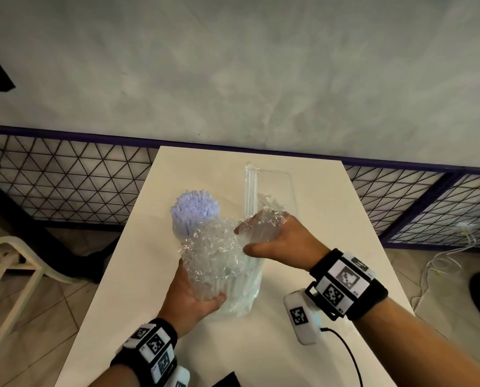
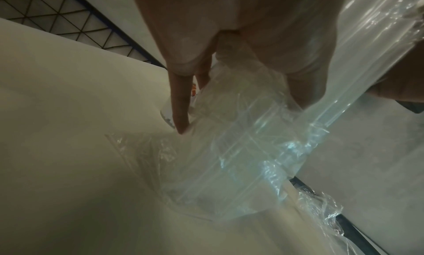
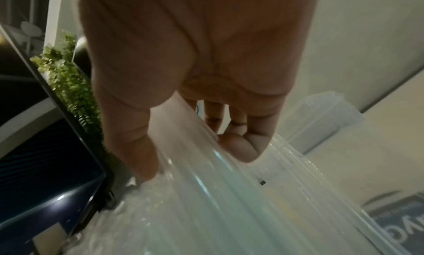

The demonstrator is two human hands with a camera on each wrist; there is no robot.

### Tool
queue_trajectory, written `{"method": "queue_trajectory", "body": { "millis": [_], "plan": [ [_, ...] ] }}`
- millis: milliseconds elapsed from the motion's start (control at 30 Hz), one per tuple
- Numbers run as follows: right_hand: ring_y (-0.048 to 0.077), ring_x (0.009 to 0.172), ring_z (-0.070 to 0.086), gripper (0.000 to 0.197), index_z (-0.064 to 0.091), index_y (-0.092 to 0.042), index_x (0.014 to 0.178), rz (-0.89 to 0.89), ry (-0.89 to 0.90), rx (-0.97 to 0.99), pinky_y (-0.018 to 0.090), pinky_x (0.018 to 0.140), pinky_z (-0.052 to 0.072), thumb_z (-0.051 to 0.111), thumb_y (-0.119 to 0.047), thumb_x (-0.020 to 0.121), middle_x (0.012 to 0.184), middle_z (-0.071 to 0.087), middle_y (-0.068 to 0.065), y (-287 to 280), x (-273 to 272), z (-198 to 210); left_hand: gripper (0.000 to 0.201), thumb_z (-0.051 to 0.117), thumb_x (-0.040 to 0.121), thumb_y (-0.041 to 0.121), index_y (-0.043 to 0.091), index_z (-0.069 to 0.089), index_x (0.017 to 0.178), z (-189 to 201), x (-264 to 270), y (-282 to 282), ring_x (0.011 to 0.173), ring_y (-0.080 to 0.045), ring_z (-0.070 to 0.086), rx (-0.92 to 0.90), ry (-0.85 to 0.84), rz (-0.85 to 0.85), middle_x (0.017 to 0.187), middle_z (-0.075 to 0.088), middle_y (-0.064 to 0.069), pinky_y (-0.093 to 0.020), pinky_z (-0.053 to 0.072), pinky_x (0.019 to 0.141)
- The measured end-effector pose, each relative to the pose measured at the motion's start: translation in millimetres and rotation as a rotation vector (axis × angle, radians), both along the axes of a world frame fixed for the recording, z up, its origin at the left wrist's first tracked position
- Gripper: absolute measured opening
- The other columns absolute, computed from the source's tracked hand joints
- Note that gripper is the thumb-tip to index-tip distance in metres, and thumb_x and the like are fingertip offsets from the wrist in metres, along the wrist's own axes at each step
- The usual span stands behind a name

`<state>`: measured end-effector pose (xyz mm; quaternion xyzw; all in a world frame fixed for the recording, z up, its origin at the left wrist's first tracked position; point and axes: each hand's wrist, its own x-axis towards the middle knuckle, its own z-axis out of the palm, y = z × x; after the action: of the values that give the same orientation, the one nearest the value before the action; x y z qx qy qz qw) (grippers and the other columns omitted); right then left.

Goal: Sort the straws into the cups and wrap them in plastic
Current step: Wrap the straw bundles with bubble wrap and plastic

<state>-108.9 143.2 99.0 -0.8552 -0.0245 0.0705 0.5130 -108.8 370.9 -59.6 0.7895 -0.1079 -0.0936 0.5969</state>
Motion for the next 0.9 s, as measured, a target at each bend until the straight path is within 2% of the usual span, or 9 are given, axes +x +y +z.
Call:
{"method": "queue_trajectory", "body": {
  "millis": [100,200,367,467,567,667,733,800,900],
  "plan": [
    [0.005,0.097,0.069,0.021,0.074,-0.021,0.092,0.023,-0.053,-0.005,0.03,0.093,0.053,0.079,-0.008,0.077,0.101,0.074,-0.007,3,4,8,0.095,0.091,0.056,0.034,0.031,0.042,0.138,2,-1,1,0.121,0.001,0.055,-0.004,0.002,0.0,0.128,0.06,0.016,-0.022,0.04,0.104],
    [0.003,0.092,0.069,0.016,0.076,-0.024,0.087,-0.065,-0.107,0.024,0.026,0.089,0.054,0.076,-0.01,0.079,0.095,0.075,-0.01,-1,10,18,0.096,0.091,0.056,0.034,0.034,0.04,0.138,0,0,0,0.122,-0.001,0.056,-0.023,0.022,0.004,0.129,0.06,0.016,-0.026,0.04,0.105],
    [0.008,0.09,0.072,0.014,0.078,-0.021,0.086,-0.003,-0.11,-0.031,0.032,0.088,0.057,0.077,-0.009,0.078,0.092,0.076,-0.007,-4,13,28,0.099,0.09,0.054,0.037,0.033,0.039,0.138,0,0,-1,0.12,0.001,0.056,-0.004,0.016,0.012,0.128,0.059,0.017,-0.022,0.04,0.103],
    [0.0,0.08,0.071,0.017,0.076,-0.022,0.086,-0.052,-0.179,0.018,0.014,0.064,0.052,0.077,-0.007,0.08,0.084,0.076,-0.012,-11,20,62,0.096,0.09,0.055,0.037,0.03,0.04,0.137,1,0,0,0.118,0.001,0.057,0.003,0.019,0.003,0.126,0.061,0.015,-0.019,0.042,0.102],
    [0.01,0.069,0.066,0.015,0.075,-0.022,0.078,-0.142,-0.294,0.083,0.019,0.046,0.042,0.077,-0.007,0.077,0.078,0.075,-0.004,-26,36,114,0.096,0.089,0.055,0.037,0.029,0.04,0.137,2,0,0,0.116,0.005,0.057,0.001,0.013,-0.002,0.124,0.061,0.017,-0.009,0.043,0.097],
    [0.02,0.074,0.068,0.012,0.074,-0.019,0.074,-0.238,-0.402,0.147,0.026,0.053,0.041,0.075,-0.009,0.069,0.085,0.075,0.005,-40,52,159,0.097,0.09,0.054,0.04,0.03,0.039,0.137,4,0,-1,0.116,0.002,0.058,-0.017,0.018,-0.005,0.124,0.062,0.017,-0.015,0.043,0.099],
    [0.021,0.077,0.07,0.012,0.073,-0.019,0.076,-0.299,-0.46,0.143,0.029,0.054,0.044,0.075,-0.01,0.068,0.087,0.074,0.002,-49,68,176,0.097,0.09,0.053,0.039,0.031,0.04,0.136,4,0,-2,0.115,-0.001,0.06,-0.047,0.045,-0.002,0.124,0.063,0.014,-0.021,0.045,0.099],
    [0.018,0.081,0.073,0.017,0.075,-0.017,0.084,-0.362,-0.443,0.09,0.03,0.057,0.052,0.076,-0.017,0.067,0.09,0.075,0.001,-57,93,174,0.096,0.09,0.053,0.036,0.031,0.04,0.135,3,-1,-2,0.115,-0.003,0.062,-0.083,0.068,-0.001,0.123,0.065,0.011,-0.02,0.046,0.098],
    [0.019,0.079,0.074,0.047,0.074,-0.013,0.095,-0.42,-0.324,-0.06,0.027,0.052,0.053,0.077,-0.037,0.054,0.091,0.075,0.003,-62,132,141,0.097,0.09,0.054,0.038,0.03,0.039,0.137,2,-1,-2,0.115,-0.003,0.062,-0.066,0.05,-0.007,0.124,0.065,0.01,-0.012,0.045,0.096]
  ]
}}
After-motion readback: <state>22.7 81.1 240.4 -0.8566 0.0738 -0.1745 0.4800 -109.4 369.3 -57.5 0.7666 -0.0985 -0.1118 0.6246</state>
